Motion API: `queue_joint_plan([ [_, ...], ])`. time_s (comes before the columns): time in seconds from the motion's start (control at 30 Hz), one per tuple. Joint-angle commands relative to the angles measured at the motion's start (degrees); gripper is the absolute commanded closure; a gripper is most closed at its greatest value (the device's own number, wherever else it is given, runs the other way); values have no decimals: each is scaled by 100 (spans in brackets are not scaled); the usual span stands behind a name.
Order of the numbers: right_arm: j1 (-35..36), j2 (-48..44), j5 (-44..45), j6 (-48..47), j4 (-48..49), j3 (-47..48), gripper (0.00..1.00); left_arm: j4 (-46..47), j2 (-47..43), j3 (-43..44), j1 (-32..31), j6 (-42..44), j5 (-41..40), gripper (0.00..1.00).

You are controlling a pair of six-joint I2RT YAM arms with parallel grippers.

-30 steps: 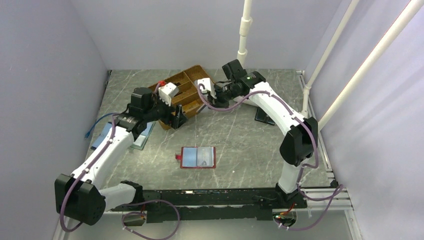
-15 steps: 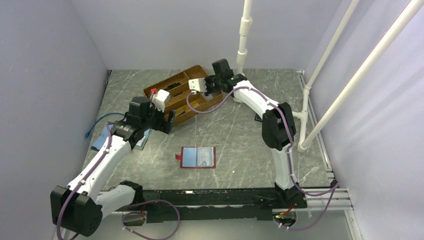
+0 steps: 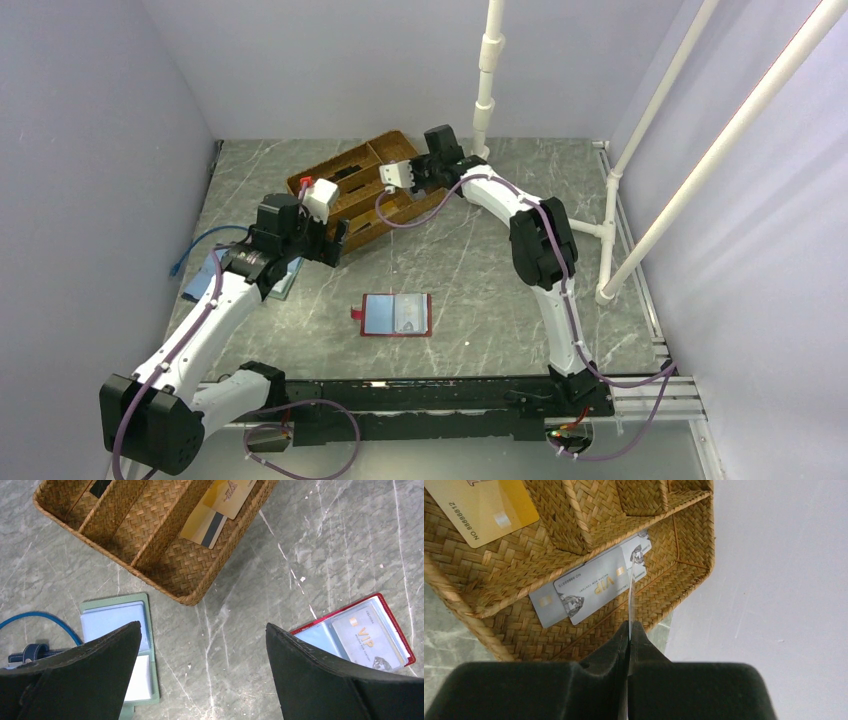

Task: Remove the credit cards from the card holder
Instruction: Place the credit card in the storage box.

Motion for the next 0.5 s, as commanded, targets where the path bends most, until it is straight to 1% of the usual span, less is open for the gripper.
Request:
queue_joint_plan([
  [0.0, -12, 223, 126, -281, 448, 255, 100, 105, -71, 16, 5, 116, -17, 1],
  [0.07, -21, 315, 221, -306, 532, 208, 98, 105, -84, 8, 5, 116, -34, 1],
  [0.1, -21, 318, 245, -292, 571, 166, 95, 110, -92, 8, 5, 128, -34, 1],
  [0.17, -37, 282, 182, -249, 398, 203, 81, 118, -97, -9, 5, 125, -47, 0],
  [0.27, -63, 132, 34, -130, 122, 302, 63, 123, -84, -2, 5, 127, -8, 1],
  [0.4, -99, -163, -147, 111, -199, 399, 47, 114, -79, 7, 10, 101, 70, 0],
  [0.47, -92, -343, -223, 233, -398, 376, 43, 120, -88, 8, 9, 91, 158, 1],
])
